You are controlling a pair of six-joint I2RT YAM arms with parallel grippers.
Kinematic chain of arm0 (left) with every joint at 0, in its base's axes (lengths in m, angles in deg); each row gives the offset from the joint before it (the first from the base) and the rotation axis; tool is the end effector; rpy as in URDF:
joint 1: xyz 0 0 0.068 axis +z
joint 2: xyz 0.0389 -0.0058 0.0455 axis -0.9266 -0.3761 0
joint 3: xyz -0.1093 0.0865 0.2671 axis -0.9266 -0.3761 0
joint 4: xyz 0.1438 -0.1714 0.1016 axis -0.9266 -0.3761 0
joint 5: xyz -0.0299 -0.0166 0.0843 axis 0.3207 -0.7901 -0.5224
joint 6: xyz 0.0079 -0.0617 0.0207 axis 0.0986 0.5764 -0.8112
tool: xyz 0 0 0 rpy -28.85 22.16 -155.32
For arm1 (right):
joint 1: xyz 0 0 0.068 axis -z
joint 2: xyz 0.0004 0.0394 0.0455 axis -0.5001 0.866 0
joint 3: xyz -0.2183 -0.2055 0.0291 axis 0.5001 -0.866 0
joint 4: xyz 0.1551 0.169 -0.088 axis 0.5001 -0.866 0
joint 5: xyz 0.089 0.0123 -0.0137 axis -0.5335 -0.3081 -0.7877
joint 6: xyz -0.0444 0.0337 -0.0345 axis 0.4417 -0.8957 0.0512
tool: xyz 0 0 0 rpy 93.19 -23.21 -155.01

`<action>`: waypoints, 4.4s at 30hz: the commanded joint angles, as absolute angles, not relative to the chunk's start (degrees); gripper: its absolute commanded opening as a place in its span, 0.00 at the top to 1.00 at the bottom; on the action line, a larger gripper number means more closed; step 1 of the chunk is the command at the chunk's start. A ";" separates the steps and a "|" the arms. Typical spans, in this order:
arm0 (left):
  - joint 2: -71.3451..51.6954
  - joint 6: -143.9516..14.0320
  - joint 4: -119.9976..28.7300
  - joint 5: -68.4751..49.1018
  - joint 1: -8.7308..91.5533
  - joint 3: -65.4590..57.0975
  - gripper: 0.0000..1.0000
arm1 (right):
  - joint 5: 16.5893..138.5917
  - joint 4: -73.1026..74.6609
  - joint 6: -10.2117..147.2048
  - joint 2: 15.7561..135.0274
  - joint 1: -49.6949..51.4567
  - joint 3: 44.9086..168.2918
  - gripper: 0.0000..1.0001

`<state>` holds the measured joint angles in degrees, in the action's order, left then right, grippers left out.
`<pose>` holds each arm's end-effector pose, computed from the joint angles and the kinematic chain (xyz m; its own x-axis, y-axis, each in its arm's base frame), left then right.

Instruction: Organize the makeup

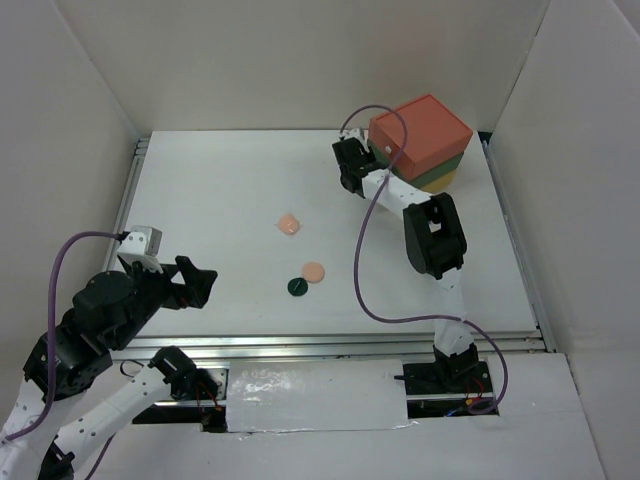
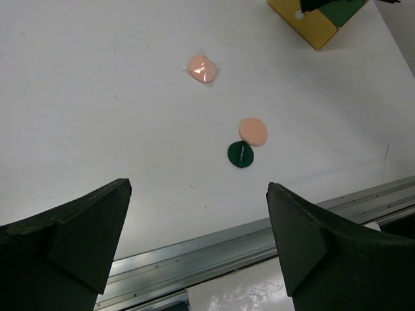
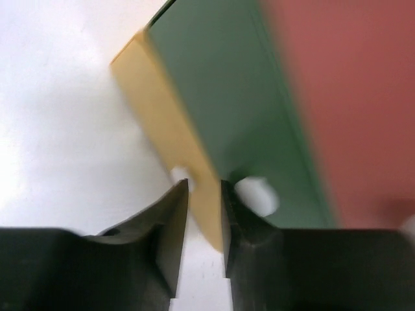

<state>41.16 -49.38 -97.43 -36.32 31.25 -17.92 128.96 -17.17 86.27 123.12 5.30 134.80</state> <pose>0.0312 -0.0030 0.3789 -0.3406 -0.2867 -0.8955 0.1886 0.9122 -0.3637 0.4842 0.1837 0.2235 -0.6433 -0.4472 -0.6214 0.0315 0.7955 -0.6051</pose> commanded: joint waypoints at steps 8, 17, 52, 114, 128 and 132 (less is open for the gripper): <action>42.55 -49.91 -95.29 -36.41 31.17 -17.99 0.01 | 134.08 -12.07 92.18 128.50 -1.46 130.26 0.59; 42.47 -50.17 -95.11 -35.88 31.17 -17.99 0.01 | 151.75 5.49 108.25 136.16 -1.19 131.25 0.50; 42.03 -50.61 -94.85 -35.09 31.00 -18.08 0.00 | 155.37 19.57 119.96 140.56 1.09 131.69 0.59; 42.55 -50.79 -94.67 -34.82 31.08 -18.17 0.01 | 156.95 23.52 122.07 140.30 0.65 130.63 0.41; 43.08 -50.70 -94.76 -34.82 31.00 -18.17 0.01 | 156.86 25.90 124.27 142.14 1.27 131.34 0.53; 43.26 -50.79 -94.67 -34.82 31.08 -18.17 0.01 | 156.95 26.33 124.62 142.06 1.62 131.60 0.54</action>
